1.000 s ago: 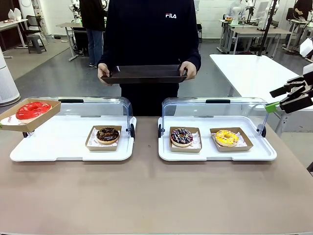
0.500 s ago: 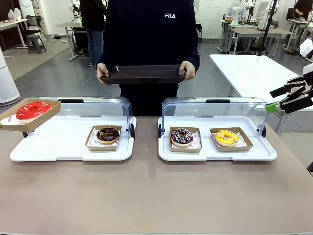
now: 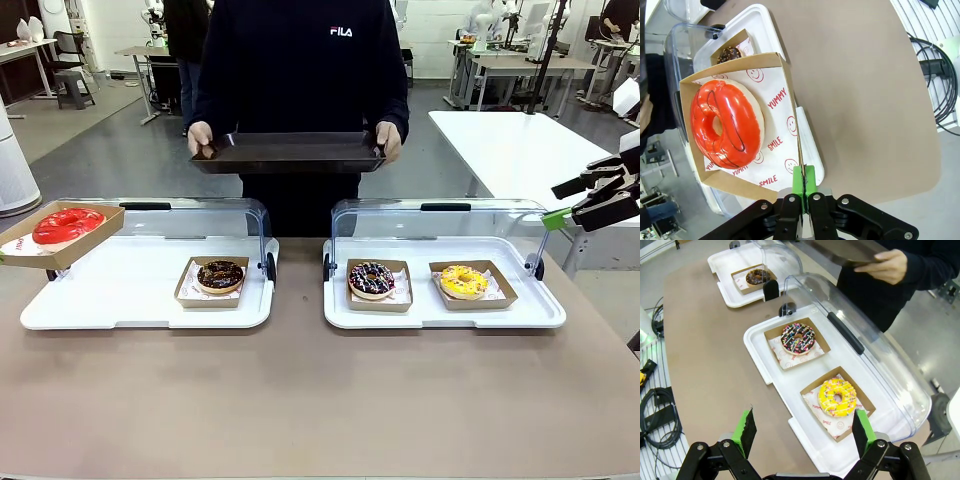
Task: Provide the desired donut to the person.
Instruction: Place the picked Paper togo box onto the Handle tray extended by the person.
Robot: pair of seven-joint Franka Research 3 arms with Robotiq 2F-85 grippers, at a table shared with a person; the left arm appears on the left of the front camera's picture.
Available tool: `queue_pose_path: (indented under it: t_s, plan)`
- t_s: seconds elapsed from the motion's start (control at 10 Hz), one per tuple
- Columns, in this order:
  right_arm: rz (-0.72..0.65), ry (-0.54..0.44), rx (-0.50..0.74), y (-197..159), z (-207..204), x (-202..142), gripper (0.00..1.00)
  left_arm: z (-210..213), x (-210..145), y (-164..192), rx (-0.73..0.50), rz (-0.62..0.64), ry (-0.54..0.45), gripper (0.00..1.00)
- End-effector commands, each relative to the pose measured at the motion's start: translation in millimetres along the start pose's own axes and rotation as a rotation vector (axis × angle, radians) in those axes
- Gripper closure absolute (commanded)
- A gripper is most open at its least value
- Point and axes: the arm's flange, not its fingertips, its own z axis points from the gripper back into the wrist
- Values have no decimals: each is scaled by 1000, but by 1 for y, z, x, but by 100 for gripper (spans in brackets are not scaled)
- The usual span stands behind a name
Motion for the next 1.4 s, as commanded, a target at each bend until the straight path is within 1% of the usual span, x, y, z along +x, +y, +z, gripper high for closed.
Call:
queue_pose_path:
  t_s: [0.0,1.3]
  plan:
    - [-7,-15,0,-1,-2,1,0,1,1,-1,-4,14,22,100]
    - [-7,-15,0,-1,-2,1,0,1,1,-1,-4,14,22,100]
